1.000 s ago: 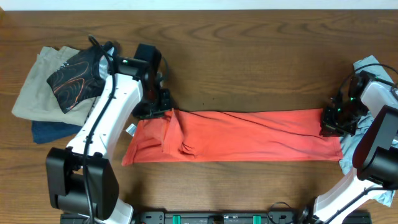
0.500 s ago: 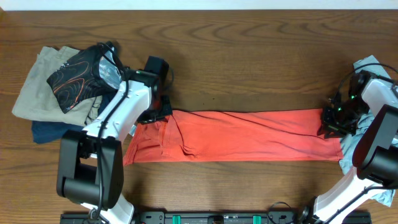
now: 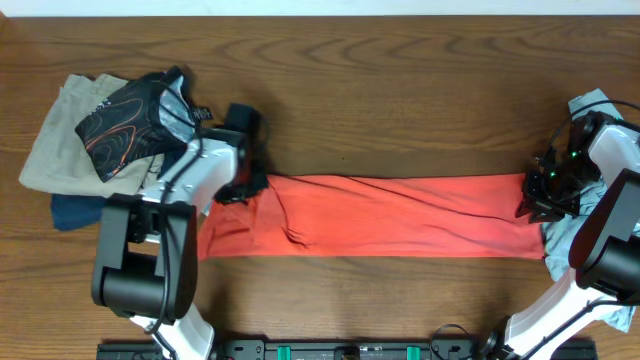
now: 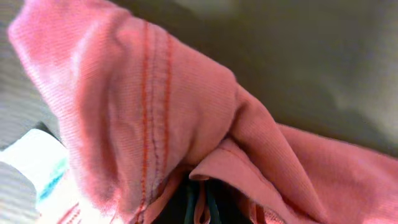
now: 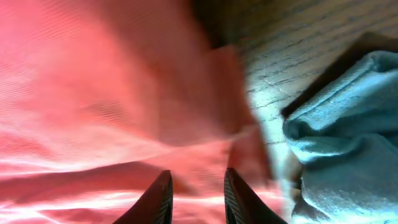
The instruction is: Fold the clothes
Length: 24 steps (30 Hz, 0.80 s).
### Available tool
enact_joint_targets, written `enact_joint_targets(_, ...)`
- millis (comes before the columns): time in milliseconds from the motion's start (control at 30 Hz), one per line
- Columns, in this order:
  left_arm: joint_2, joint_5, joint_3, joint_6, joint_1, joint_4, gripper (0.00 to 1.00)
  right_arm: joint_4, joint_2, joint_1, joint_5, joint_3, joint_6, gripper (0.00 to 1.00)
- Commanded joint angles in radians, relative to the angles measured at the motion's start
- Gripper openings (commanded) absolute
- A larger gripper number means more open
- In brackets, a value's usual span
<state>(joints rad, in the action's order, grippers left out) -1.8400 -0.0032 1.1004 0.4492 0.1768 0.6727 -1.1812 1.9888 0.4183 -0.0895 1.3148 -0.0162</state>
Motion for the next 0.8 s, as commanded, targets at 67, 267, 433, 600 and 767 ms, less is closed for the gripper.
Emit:
enact_joint_targets(67, -0.035, -0.060, -0.027, 0.024, -0.151, -0.039, 0.09, -0.001, 0.005, 0.022, 0.010, 0.014, -0.019, 0.29)
enact_joint_targets(267, -0.018, 0.041, -0.003, -0.060, -0.213, 0.034, 0.33, -0.001, 0.005, 0.022, -0.084, 0.010, -0.097, 0.40)
enact_joint_targets(433, 0.061, 0.042, 0.023, -0.060, -0.199, 0.090, 0.48, 0.035, 0.005, 0.020, -0.113, -0.032, -0.135, 0.51)
enact_joint_targets(600, 0.184, 0.045, 0.024, -0.059, -0.175, 0.137, 0.62, 0.117, 0.005, 0.019, -0.145, -0.129, -0.139, 0.58)
enact_joint_targets(767, 0.292, 0.045, 0.024, -0.059, -0.157, 0.185, 0.72, 0.161, 0.005, 0.018, -0.226, -0.189, -0.150, 0.59)
